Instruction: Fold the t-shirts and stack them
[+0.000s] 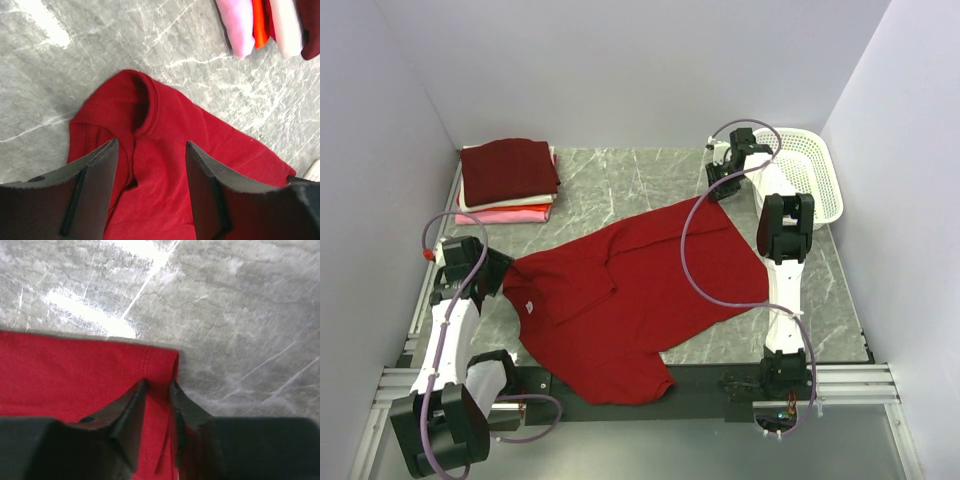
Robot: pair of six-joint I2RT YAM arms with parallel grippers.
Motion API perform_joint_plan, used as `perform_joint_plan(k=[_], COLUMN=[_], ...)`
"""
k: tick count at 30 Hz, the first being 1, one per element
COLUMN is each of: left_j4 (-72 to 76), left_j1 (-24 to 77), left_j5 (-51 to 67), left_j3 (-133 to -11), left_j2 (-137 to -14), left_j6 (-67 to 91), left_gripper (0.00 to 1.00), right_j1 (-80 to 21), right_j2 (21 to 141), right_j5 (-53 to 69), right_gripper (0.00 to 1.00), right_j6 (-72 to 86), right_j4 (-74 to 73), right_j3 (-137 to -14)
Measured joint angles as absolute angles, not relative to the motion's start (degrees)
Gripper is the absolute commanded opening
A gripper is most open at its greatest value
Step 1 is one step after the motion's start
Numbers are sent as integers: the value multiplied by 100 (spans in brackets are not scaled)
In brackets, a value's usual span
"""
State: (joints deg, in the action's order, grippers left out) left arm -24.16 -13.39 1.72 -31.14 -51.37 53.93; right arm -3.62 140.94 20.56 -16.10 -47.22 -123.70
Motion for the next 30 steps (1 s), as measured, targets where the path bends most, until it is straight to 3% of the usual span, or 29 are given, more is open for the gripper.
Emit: perform_joint_plan(k=[8, 27, 30], left_j4=[-2252, -1490, -1352], left_j1=[-1398, -1420, -1422], left_j5=[263, 648, 755], left_j3=[-3114, -3118, -3118], left_j2=[-5356, -6845, -7026], left_j6=[5417, 5367, 5376], left_gripper=[60, 52, 38], right_j1=[-362, -377, -377], right_j2=[14094, 14094, 14094], right_j5=[2025, 2038, 2040], right_gripper=[14, 14, 14], right_j6=[-1594, -1590, -1590], right_j4=[-4672, -4633, -4628], right_j3=[-12366, -12372, -12372])
